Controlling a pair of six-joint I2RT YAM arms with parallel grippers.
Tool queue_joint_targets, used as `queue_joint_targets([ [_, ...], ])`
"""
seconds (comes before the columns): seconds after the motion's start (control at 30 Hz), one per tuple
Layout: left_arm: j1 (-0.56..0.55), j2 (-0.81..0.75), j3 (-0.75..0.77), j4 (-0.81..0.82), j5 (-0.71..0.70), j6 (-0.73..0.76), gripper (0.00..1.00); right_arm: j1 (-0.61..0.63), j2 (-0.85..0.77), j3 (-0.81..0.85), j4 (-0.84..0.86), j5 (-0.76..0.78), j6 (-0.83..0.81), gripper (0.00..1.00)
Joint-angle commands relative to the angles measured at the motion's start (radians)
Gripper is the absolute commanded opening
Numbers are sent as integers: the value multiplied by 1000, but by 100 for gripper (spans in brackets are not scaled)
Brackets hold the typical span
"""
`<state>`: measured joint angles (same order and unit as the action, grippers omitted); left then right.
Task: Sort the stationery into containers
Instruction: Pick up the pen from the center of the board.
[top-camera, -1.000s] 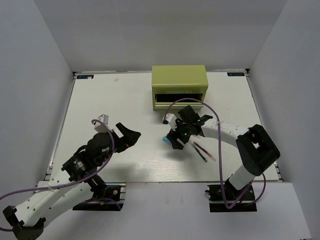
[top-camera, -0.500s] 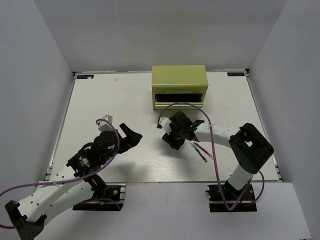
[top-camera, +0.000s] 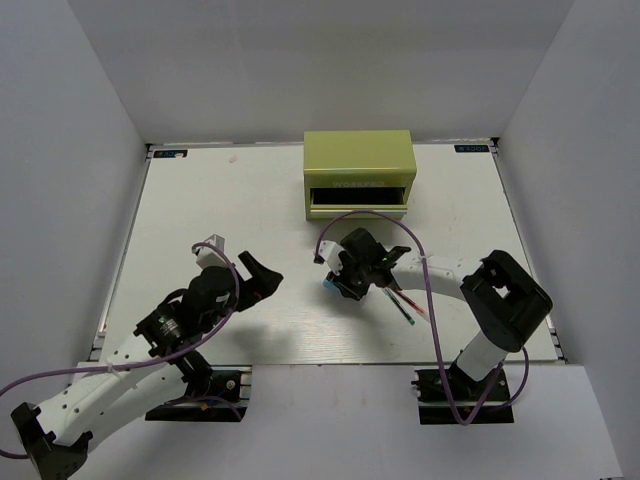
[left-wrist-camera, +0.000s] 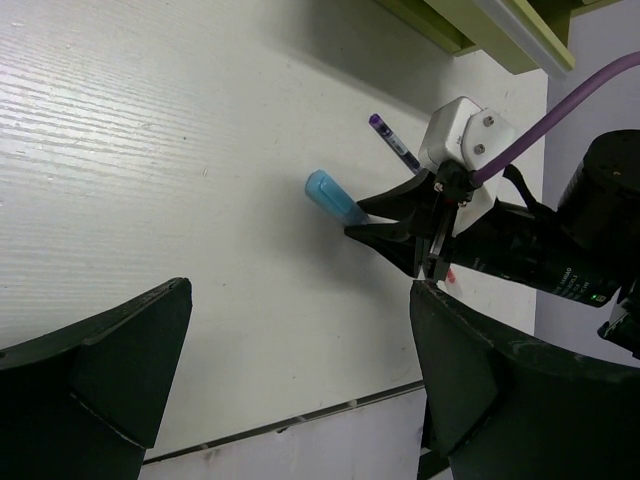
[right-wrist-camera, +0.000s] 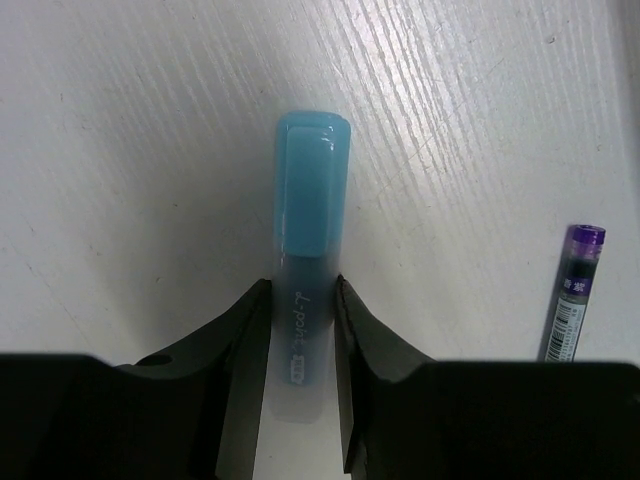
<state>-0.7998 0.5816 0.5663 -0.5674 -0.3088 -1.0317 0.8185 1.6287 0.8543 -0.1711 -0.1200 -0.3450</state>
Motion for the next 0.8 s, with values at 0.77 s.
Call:
queue_joint_targets([
  [0.77,4,54,-2,77,-9,15,100,-31,-17,287,-332,-27,-189,0],
])
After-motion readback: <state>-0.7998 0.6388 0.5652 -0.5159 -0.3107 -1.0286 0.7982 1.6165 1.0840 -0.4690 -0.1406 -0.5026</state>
